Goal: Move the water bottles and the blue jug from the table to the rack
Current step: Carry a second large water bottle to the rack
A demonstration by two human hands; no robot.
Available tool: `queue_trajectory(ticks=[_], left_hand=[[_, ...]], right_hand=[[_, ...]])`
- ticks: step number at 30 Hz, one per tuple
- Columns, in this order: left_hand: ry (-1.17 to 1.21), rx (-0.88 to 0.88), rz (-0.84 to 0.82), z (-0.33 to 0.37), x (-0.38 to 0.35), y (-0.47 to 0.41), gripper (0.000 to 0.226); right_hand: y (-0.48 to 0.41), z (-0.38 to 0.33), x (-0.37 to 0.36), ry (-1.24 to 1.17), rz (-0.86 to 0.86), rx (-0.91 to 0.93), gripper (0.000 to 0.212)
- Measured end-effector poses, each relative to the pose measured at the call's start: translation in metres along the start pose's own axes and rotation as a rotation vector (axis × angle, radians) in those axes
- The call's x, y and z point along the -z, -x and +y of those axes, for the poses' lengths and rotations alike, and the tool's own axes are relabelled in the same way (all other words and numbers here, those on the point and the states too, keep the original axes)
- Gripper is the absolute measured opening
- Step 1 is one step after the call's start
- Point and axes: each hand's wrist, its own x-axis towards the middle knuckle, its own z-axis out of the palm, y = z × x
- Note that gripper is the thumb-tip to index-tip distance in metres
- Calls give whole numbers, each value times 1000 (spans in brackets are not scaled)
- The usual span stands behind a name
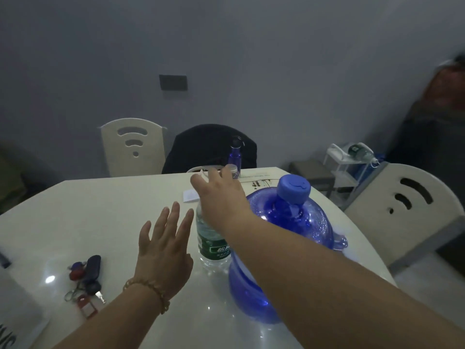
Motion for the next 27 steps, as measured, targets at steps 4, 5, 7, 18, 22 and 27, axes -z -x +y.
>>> queue_trajectory(ticks=[4, 5, 7, 18, 22, 27], left_hand=[[73, 28, -74, -7, 2, -5, 99], [98, 27, -104, -7, 3, -6, 96], [144, 18, -156, -5, 5, -9, 95], [665, -435, 111, 52, 9, 63, 41], [499, -431, -60, 64, -13, 103, 49], [313, -491, -226, 102, -7, 131, 57]], right_hand=[[26, -21, 17, -21, 21, 132, 52], [36, -25, 19, -32, 10, 165, 56], [60, -32, 19, -40, -12, 235, 59], [204, -25, -28, -79, 134, 340, 39], [255, -22, -44, -52, 43, 363, 48], [308, 1, -48, -15, -140, 425, 68]])
